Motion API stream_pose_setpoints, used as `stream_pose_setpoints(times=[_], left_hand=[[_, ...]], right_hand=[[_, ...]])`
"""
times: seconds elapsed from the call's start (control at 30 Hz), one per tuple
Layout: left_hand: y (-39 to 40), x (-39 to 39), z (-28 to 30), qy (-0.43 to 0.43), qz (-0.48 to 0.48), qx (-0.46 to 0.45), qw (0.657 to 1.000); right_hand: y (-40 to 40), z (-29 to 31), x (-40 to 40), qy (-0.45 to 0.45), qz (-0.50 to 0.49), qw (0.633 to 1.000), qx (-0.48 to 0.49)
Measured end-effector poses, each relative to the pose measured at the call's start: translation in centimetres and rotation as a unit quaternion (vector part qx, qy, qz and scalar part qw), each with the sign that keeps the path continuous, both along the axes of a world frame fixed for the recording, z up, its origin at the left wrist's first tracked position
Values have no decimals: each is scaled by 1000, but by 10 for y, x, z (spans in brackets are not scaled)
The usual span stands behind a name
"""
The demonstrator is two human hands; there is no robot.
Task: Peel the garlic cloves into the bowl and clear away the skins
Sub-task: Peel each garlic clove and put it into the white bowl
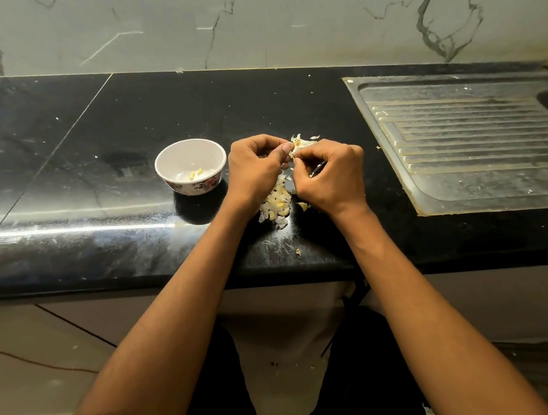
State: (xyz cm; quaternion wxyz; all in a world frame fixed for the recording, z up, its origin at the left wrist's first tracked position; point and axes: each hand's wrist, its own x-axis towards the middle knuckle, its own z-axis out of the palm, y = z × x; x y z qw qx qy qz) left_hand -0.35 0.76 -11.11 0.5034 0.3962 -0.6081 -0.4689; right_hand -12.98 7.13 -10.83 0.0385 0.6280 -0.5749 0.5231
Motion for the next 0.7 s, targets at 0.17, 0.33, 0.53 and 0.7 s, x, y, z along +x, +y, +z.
stream_pose_setpoints(times=[0.17,0.33,0.53,0.7], left_hand=[[1,1,1,0,-20,4,1000],[2,3,1,-3,-34,-11,999],[2,3,1,-7,-50,-30,998],[1,3,0,8,-54,-22,998]], right_hand=[[0,0,-1,-17,-11,1000,-14],[-2,0,-2,-22,-9,1000,-1],[-3,0,-3,-49,-3,999,7],[-4,1,-2,-130,-1,991,22]])
